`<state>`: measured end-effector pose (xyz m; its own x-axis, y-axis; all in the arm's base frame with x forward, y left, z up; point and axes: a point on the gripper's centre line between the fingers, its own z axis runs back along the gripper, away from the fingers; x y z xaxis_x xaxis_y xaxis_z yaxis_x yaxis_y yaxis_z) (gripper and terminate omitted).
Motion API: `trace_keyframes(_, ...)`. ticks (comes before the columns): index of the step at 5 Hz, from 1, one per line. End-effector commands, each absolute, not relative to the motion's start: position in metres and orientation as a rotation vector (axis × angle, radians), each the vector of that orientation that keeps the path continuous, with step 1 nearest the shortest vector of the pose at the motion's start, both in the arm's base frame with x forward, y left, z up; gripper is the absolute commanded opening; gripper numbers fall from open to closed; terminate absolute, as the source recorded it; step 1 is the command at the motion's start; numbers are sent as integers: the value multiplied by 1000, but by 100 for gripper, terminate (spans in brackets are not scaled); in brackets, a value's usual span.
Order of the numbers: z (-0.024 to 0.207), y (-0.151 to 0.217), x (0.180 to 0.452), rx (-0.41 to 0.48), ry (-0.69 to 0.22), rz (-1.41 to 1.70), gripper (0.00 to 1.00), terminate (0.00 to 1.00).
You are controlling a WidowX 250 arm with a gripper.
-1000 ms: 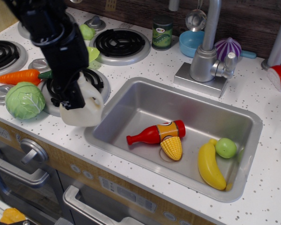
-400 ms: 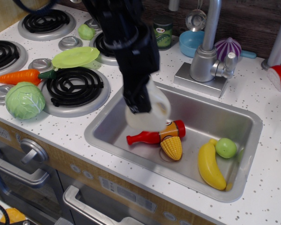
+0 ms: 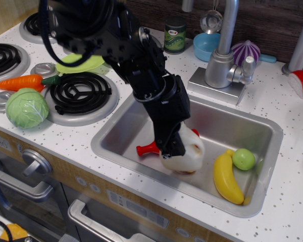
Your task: Put detergent in sink
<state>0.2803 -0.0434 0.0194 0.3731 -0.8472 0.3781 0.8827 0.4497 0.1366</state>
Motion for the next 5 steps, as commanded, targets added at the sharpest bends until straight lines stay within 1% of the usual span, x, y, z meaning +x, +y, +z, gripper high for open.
trace_keyframes(1,17,-34,284,-75,-475,-1144,100,0)
trace_keyframes(4,17,-34,284,-75,-475,-1144,100,0)
trace_keyframes(5,17,-34,284,-75,-475,-1144,100,100)
